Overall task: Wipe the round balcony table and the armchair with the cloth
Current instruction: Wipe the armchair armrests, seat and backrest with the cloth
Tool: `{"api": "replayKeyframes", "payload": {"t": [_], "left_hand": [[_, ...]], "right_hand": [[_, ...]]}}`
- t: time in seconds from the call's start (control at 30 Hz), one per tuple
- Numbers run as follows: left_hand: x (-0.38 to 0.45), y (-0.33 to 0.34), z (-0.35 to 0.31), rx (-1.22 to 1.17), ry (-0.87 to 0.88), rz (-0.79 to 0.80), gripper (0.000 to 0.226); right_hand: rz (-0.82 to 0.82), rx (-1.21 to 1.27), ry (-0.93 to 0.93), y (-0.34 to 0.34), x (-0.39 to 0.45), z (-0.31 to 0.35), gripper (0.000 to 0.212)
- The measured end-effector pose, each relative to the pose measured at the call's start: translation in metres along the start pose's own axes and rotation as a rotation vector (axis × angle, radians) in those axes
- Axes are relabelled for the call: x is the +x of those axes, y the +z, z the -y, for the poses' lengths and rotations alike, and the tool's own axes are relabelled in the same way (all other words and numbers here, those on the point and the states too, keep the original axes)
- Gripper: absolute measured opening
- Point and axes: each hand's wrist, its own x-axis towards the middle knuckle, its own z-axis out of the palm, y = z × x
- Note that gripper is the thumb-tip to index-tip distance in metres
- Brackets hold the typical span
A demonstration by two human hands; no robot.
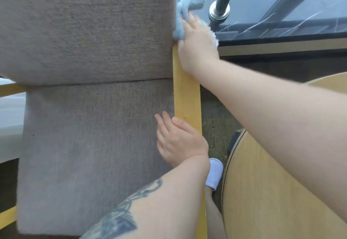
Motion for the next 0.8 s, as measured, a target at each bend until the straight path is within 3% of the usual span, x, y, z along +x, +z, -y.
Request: {"api": "replayKeyframes", "payload": {"t": [0.13, 0.27, 0.33, 0.47, 0.5, 0.57, 0.63, 0.7, 0.8], "left_hand": [[0.002, 0.003, -0.002, 0.008, 0.014, -0.025, 0.062], [0.000, 0.001, -0.001, 0.039, 0.028, 0.004, 0.072], [0.001, 0.003, -0.001, 0.040, 0.021, -0.003, 0.074], [0.003, 0.006, -0.004, 0.023, -0.002, -0.029, 0.073], [0.003, 0.004, -0.005, 0.030, -0.003, -0.031, 0.074], [0.002, 0.004, -0.003, 0.041, 0.005, -0.013, 0.077], [0.002, 0.004, -0.003, 0.044, -0.001, 0.004, 0.081], [0.006, 0.001, -0.002, 0.049, 0.002, 0.023, 0.086], [0.012, -0.002, 0.006, 0.103, 0.044, 0.171, 0.083]], "right_hand": [[0.033, 0.011, -0.212, -0.002, -0.041, -0.022, 0.057], [0.077, 0.316, 0.095, -0.023, -0.017, -0.003, 0.059], [0.060, 0.514, 0.229, -0.018, -0.046, -0.005, 0.057], [0.117, 0.886, 0.541, -0.006, -0.140, -0.018, 0.020], [0.159, 0.945, 0.574, -0.004, -0.137, -0.020, 0.018], [0.089, 0.979, 0.531, -0.007, -0.111, -0.017, 0.014], [0.057, 1.057, 0.530, -0.012, -0.104, -0.006, 0.022], [0.018, 0.997, 0.525, 0.004, -0.146, -0.010, 0.023], [0.105, 0.971, 0.476, 0.006, -0.224, -0.010, 0.026]]}}
